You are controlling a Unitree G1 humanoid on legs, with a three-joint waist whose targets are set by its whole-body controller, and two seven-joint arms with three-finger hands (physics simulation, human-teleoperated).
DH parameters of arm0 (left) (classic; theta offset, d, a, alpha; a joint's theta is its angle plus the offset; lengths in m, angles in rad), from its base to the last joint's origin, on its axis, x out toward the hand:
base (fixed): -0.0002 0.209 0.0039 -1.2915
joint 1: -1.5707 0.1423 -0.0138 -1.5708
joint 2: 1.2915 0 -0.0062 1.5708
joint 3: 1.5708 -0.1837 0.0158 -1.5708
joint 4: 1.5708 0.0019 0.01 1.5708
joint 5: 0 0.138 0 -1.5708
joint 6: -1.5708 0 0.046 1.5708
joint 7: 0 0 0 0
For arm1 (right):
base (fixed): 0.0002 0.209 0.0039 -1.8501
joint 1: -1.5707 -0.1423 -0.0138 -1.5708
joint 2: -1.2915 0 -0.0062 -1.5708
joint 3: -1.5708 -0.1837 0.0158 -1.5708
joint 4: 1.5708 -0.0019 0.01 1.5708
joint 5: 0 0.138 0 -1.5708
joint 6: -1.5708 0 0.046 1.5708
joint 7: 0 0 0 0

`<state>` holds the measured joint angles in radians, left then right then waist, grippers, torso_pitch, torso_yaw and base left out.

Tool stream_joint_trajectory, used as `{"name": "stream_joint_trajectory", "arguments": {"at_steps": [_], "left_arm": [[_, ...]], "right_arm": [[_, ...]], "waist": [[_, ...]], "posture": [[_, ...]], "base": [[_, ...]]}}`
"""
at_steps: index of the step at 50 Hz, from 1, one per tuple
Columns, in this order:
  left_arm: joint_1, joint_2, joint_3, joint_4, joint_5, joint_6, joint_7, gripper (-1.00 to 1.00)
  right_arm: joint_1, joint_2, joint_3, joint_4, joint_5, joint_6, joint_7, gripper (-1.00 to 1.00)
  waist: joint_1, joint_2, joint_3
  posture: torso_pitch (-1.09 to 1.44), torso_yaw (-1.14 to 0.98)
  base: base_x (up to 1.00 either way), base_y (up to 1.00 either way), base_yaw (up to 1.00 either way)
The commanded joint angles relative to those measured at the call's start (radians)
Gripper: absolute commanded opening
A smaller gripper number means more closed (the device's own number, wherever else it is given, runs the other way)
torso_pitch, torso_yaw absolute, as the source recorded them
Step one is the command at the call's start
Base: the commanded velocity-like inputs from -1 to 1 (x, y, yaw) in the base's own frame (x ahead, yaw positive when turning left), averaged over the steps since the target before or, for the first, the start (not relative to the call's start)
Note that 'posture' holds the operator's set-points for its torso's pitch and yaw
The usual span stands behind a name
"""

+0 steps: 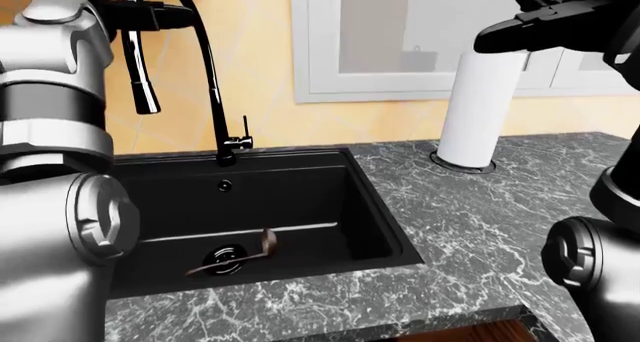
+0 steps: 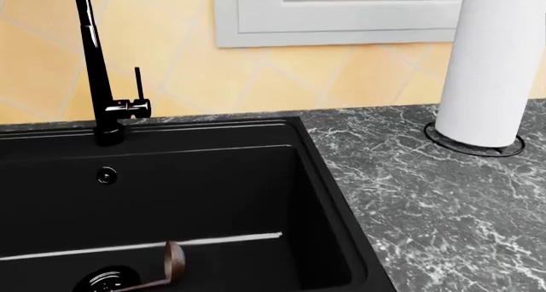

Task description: Turn the sink spout to the right.

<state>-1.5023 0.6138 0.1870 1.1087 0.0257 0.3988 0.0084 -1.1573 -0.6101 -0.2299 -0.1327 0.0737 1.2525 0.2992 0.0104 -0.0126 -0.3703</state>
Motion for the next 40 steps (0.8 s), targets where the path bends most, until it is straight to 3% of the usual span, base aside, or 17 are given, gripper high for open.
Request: {"name": "stream_joint_trajectory", "arguments": {"at_steps": [1,28,40], "left_arm": [[-0.03,0.005,0.002,-0.021,0.003,-0.035,0.003,1.0],[0.015,0.002,0.01,0.06,0.028,-0.094,0.063,1.0],[0.068,-0.035,-0.005,0.041,0.047,-0.085,0.044,1.0]], "right_arm": [[-0.03,-0.011,-0.008,-0.008,-0.001,-0.025,-0.007,1.0],[-0.026,-0.011,-0.002,0.005,0.012,-0.039,-0.019,1.0],[-0.014,-0.014,-0.012,-0.023,0.017,-0.024,-0.021,1.0]], "waist": [[-0.001,0.002,-0.003],[-0.003,0.005,-0.007],[0.0,0.003,-0.008]], "posture": [[-0.65,0.0],[-0.65,0.0],[-0.65,0.0]], "base": [[0.0,0.0,0.0],[0.0,0.0,0.0],[0.0,0.0,0.0]]}}
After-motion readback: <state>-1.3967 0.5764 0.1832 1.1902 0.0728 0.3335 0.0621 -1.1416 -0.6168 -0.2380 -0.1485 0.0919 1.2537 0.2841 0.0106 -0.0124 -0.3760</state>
